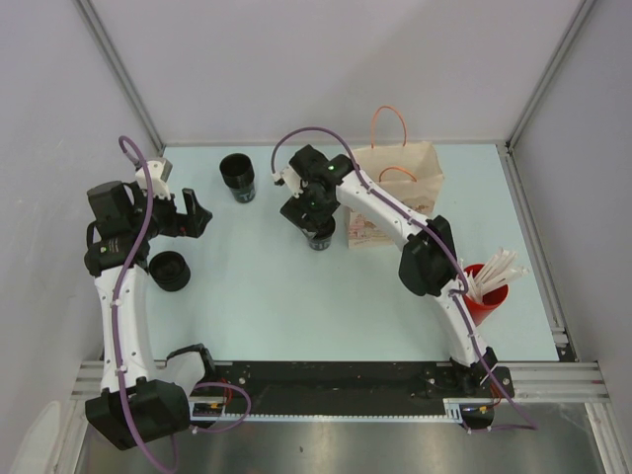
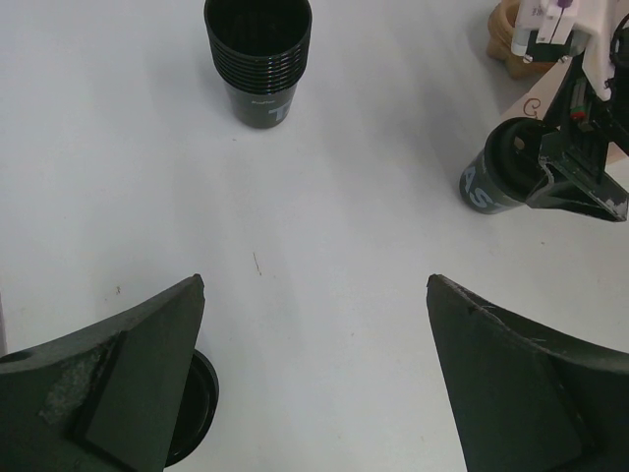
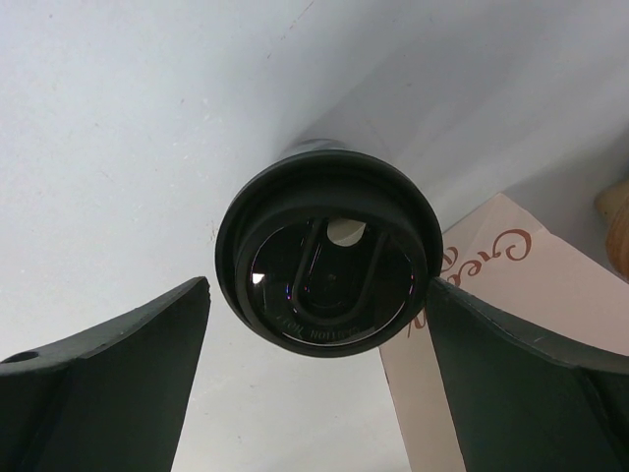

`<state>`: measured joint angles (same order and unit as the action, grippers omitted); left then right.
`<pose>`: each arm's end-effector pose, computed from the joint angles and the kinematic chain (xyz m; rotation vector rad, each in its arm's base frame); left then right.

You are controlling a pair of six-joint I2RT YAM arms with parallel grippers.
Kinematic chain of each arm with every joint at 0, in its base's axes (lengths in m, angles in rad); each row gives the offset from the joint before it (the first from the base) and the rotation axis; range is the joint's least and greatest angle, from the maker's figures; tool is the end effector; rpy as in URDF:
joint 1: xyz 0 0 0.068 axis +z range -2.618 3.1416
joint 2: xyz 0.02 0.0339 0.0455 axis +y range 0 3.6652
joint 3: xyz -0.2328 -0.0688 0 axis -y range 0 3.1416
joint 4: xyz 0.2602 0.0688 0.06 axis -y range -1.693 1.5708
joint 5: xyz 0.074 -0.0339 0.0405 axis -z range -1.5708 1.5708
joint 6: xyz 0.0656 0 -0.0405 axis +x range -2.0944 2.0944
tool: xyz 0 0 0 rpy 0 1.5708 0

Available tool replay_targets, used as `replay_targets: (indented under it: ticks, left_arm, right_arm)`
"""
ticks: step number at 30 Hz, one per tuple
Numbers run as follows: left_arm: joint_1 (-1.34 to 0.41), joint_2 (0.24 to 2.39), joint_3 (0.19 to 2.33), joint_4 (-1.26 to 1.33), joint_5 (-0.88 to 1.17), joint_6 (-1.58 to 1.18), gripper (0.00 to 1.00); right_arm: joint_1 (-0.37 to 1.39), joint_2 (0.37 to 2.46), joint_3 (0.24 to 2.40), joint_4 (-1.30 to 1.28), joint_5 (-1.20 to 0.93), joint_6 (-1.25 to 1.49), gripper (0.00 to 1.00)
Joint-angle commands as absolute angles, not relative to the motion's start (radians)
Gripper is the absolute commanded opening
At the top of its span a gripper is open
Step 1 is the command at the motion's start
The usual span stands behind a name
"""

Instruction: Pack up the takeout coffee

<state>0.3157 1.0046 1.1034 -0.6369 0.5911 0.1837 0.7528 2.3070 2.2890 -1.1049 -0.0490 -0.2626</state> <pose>0.2570 0.0455 0.3295 0.2124 2.0127 -0.3086 0.3612 0.3428 0.2156 -1.3311 2.3615 0.2143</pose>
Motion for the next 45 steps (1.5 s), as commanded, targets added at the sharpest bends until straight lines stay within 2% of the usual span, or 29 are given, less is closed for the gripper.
replay_targets:
  ticks: [1,12,16,27,32,45]
  left_arm:
    - [0.325,0.98,1.108,-0.607,0.615,0.169,1.0]
    - [0.327,0.985,1.104,-0.604,0.617,0.17,0.99]
    - [0.325,0.983,1.106,-0.604,0.615,0.17,0.99]
    - [0.325,0.985,1.104,-0.603,0.618,0.169,0.99]
    - [0.325,0.986,1.104,-0.603,0.618,0.169,0.99]
    - [0.325,0.986,1.108,-0.604,0.618,0.167,0.99]
  right_arm:
    - [0.756,2.329,2.336,-1.086,-0.035,-0.25,0.94]
    - [0.759,2.321,2.336,-1.094,-0.055,-0.25,0.82]
    - [0.762,2.312,2.336,-1.103,-0.057,-0.249,0.89]
    - [0.759,2.292,2.341,-1.098,-0.052,-0.245,0.91]
    - [0.759,2.286,2.341,-1.098,-0.052,-0.244,0.99]
    - [0.758,2.25,2.341,-1.085,-0.06,-0.233,1.0]
